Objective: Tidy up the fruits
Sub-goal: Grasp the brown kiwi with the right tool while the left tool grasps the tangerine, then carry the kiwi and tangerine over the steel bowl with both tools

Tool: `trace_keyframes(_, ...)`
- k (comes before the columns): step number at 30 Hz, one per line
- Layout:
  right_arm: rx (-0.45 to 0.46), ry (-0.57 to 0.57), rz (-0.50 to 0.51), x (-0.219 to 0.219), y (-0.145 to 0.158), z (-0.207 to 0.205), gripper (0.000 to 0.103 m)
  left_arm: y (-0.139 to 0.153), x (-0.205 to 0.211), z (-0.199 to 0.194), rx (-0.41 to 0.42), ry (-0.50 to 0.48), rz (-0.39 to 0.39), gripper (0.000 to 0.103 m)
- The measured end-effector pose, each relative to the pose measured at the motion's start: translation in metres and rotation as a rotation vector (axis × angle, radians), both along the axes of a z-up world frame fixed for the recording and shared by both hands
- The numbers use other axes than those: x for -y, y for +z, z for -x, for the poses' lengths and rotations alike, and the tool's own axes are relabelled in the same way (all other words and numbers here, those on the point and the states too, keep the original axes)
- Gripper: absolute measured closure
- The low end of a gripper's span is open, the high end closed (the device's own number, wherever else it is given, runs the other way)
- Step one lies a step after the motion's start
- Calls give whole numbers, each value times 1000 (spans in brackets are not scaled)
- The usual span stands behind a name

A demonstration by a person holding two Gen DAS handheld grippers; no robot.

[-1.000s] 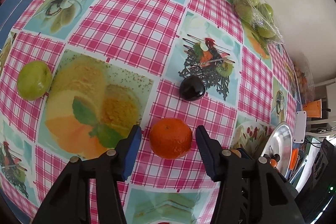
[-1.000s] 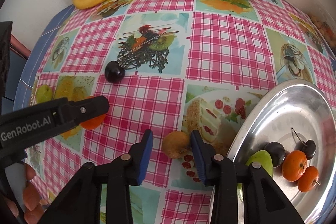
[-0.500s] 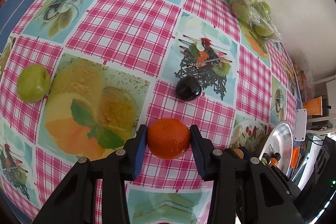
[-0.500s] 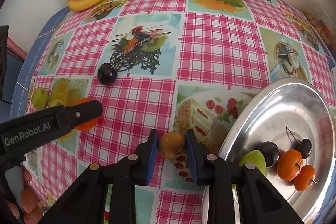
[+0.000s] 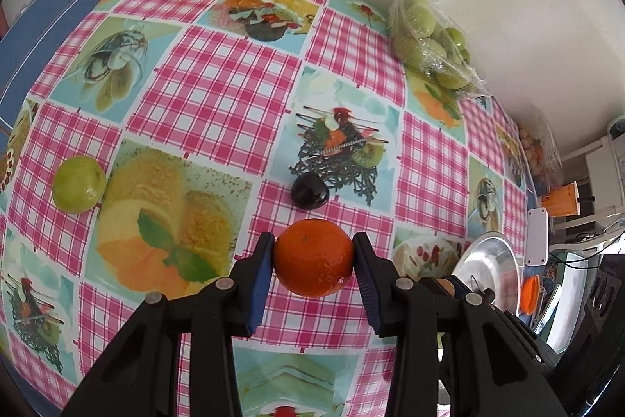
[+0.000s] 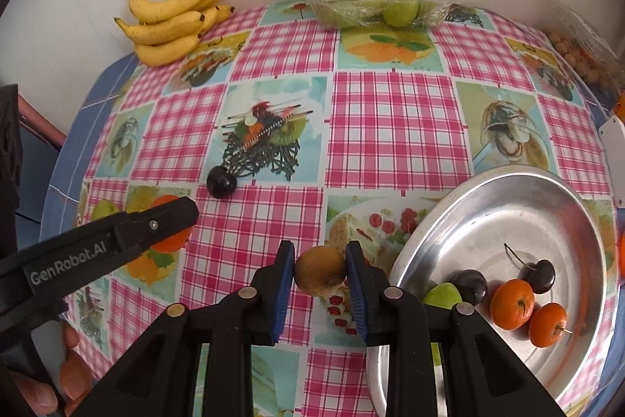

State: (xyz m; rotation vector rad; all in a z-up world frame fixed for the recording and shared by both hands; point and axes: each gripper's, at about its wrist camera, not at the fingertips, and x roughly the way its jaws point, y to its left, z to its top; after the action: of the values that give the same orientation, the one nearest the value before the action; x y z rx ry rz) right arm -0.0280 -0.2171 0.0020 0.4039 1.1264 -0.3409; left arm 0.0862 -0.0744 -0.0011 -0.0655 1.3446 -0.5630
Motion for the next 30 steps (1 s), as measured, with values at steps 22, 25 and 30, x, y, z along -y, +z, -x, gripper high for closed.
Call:
trace_keyframes(22, 5, -268, -41, 80, 14, 60, 74, 28, 54, 57, 72, -209, 5, 61)
trace_keyframes(25, -7, -328, -31, 96, 14, 74, 74, 29, 71, 75, 77, -277, 11, 61)
trace_keyframes(30, -20, -404, -18, 116, 12, 94, 74, 31, 97, 102, 88, -378, 12, 61)
